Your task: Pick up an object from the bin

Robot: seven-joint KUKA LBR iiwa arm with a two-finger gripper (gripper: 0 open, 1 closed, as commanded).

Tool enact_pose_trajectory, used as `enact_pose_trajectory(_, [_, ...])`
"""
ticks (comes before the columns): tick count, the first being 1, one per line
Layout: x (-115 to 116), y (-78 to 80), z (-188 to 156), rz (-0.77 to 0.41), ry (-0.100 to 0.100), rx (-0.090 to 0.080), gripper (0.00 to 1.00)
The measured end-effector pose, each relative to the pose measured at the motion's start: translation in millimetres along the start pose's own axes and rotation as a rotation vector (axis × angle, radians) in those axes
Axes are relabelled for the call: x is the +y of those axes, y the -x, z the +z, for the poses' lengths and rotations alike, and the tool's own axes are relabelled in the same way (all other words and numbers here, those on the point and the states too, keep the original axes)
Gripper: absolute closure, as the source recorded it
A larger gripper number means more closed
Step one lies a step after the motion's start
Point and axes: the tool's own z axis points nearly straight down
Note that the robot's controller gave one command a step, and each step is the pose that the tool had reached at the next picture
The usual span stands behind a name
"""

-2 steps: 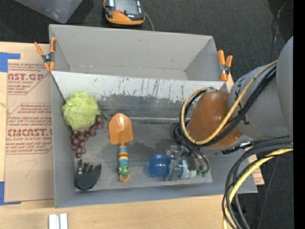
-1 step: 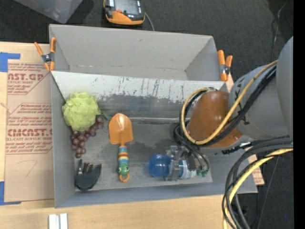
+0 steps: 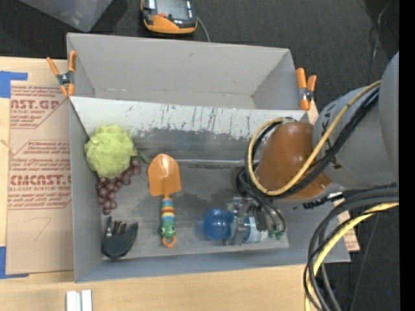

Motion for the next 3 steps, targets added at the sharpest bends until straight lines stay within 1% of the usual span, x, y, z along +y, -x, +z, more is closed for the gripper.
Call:
enact_pose_trajectory(1, [0.2,-0.3,-16.4,0.0,0.0,0.0,1.0])
enact_pose_trajectory(2, [0.5,-0.3,-23.2,0.001,0.001,0.001,1.0])
enact_pose_trajectory(3, [0.7,-2.6,-60.8,0.001,0.001,0.01,1.0])
